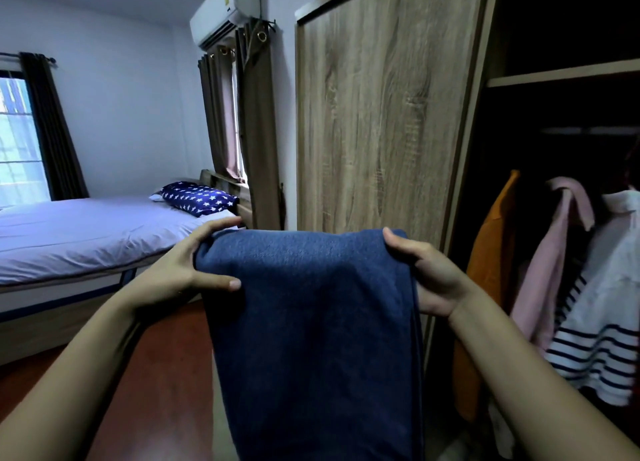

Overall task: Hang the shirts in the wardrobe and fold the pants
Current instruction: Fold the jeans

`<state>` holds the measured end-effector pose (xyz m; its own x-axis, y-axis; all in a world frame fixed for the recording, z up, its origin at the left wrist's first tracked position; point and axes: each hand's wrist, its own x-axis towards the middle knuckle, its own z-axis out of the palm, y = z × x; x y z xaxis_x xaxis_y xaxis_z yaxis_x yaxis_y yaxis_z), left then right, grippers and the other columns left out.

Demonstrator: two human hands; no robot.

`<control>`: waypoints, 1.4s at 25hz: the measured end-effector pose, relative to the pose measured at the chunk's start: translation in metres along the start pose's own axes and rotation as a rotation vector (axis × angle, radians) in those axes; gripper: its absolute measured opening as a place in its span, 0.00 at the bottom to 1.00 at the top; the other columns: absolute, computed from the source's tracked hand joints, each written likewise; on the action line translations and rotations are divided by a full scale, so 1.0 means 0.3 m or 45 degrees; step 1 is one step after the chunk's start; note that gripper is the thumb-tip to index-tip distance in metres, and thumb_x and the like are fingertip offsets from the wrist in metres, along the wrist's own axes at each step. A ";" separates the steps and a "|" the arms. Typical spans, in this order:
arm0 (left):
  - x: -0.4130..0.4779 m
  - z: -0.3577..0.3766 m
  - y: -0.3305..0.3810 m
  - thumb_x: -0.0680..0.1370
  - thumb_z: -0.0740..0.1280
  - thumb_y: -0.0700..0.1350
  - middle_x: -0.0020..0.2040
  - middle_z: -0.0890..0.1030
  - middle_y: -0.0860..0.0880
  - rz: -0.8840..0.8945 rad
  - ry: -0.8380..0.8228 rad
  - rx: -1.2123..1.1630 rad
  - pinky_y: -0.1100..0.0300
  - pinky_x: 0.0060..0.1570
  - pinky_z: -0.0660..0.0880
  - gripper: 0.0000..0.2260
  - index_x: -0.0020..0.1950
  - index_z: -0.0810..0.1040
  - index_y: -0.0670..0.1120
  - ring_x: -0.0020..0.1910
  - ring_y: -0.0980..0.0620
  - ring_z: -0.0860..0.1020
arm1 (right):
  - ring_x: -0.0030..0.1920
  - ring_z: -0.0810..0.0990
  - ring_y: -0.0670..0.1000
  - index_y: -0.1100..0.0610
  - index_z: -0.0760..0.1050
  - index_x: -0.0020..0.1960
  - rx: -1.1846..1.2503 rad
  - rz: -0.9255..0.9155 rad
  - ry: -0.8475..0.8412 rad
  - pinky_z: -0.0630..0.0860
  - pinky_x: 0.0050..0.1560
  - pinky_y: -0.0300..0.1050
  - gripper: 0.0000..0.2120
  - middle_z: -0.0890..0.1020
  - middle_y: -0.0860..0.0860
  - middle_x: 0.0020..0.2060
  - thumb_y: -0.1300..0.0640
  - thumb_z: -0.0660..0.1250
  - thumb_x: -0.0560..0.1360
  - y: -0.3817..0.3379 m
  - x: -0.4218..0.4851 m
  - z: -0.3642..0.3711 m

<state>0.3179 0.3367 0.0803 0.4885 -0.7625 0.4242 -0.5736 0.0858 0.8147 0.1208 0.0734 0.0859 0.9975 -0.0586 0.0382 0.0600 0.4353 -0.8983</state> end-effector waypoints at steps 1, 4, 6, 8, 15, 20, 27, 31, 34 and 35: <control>-0.003 -0.005 0.005 0.56 0.80 0.44 0.60 0.76 0.64 -0.001 -0.039 0.066 0.76 0.53 0.69 0.41 0.65 0.70 0.60 0.61 0.65 0.73 | 0.49 0.84 0.55 0.65 0.80 0.53 0.010 -0.003 -0.011 0.81 0.50 0.47 0.31 0.84 0.59 0.49 0.52 0.81 0.55 -0.010 -0.008 0.007; -0.009 0.003 0.015 0.58 0.80 0.34 0.62 0.75 0.61 0.025 -0.045 0.046 0.75 0.51 0.70 0.44 0.67 0.67 0.60 0.59 0.66 0.75 | 0.47 0.84 0.55 0.66 0.81 0.50 0.062 -0.037 -0.015 0.81 0.47 0.47 0.28 0.84 0.60 0.47 0.55 0.81 0.54 -0.025 -0.025 0.023; -0.006 0.021 0.011 0.58 0.79 0.32 0.61 0.76 0.57 0.060 0.047 -0.035 0.71 0.49 0.74 0.43 0.67 0.69 0.60 0.55 0.62 0.78 | 0.47 0.84 0.55 0.66 0.82 0.49 0.065 -0.054 -0.006 0.81 0.47 0.47 0.27 0.85 0.60 0.46 0.55 0.81 0.53 -0.031 -0.036 0.033; -0.001 0.037 0.011 0.59 0.77 0.32 0.60 0.78 0.53 0.091 0.180 -0.144 0.67 0.48 0.76 0.39 0.65 0.72 0.56 0.54 0.57 0.80 | 0.47 0.84 0.55 0.66 0.81 0.50 0.097 -0.066 -0.011 0.81 0.48 0.48 0.26 0.84 0.60 0.47 0.56 0.80 0.54 -0.035 -0.045 0.043; 0.009 0.060 0.030 0.65 0.68 0.22 0.54 0.81 0.59 0.145 0.224 -0.158 0.72 0.47 0.75 0.43 0.70 0.60 0.55 0.52 0.66 0.79 | 0.50 0.83 0.56 0.64 0.78 0.56 0.114 -0.098 -0.001 0.80 0.51 0.50 0.31 0.83 0.60 0.50 0.56 0.80 0.55 -0.064 -0.074 0.077; 0.037 0.044 0.028 0.66 0.73 0.28 0.50 0.84 0.57 0.148 0.313 -0.057 0.69 0.43 0.77 0.30 0.64 0.73 0.47 0.50 0.60 0.81 | 0.45 0.84 0.55 0.63 0.82 0.49 -0.161 -0.234 -0.013 0.81 0.45 0.48 0.27 0.85 0.58 0.44 0.64 0.79 0.49 -0.051 -0.101 0.116; 0.059 0.055 0.063 0.62 0.73 0.47 0.47 0.83 0.50 0.188 0.491 -0.165 0.68 0.41 0.77 0.25 0.57 0.76 0.43 0.44 0.59 0.81 | 0.46 0.83 0.50 0.60 0.77 0.52 -0.630 -0.741 0.153 0.80 0.44 0.41 0.15 0.85 0.52 0.44 0.69 0.68 0.66 -0.064 -0.109 0.134; 0.078 0.097 0.136 0.73 0.69 0.38 0.39 0.82 0.53 0.315 0.551 -0.219 0.70 0.38 0.76 0.12 0.56 0.74 0.39 0.38 0.64 0.79 | 0.42 0.82 0.39 0.53 0.76 0.46 -0.957 -1.048 0.532 0.76 0.42 0.33 0.03 0.84 0.44 0.36 0.59 0.65 0.75 -0.103 -0.057 0.119; 0.091 0.095 0.181 0.75 0.66 0.36 0.37 0.83 0.57 0.310 0.538 -0.235 0.68 0.38 0.77 0.06 0.49 0.76 0.46 0.38 0.62 0.80 | 0.31 0.74 0.38 0.54 0.74 0.33 -1.141 -1.183 0.921 0.71 0.33 0.37 0.17 0.77 0.47 0.30 0.43 0.64 0.72 -0.121 -0.014 0.074; 0.094 0.095 0.189 0.75 0.66 0.37 0.37 0.84 0.56 0.294 0.524 -0.244 0.68 0.38 0.77 0.06 0.48 0.77 0.47 0.38 0.61 0.80 | 0.28 0.70 0.38 0.54 0.70 0.29 -1.196 -1.196 1.066 0.67 0.31 0.35 0.22 0.74 0.48 0.29 0.37 0.63 0.71 -0.120 -0.005 0.058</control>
<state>0.2804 0.3017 0.1271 0.6039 -0.3970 0.6911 -0.5851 0.3681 0.7227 0.1179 0.0734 0.1258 0.2962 -0.5777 0.7606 0.2627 -0.7164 -0.6464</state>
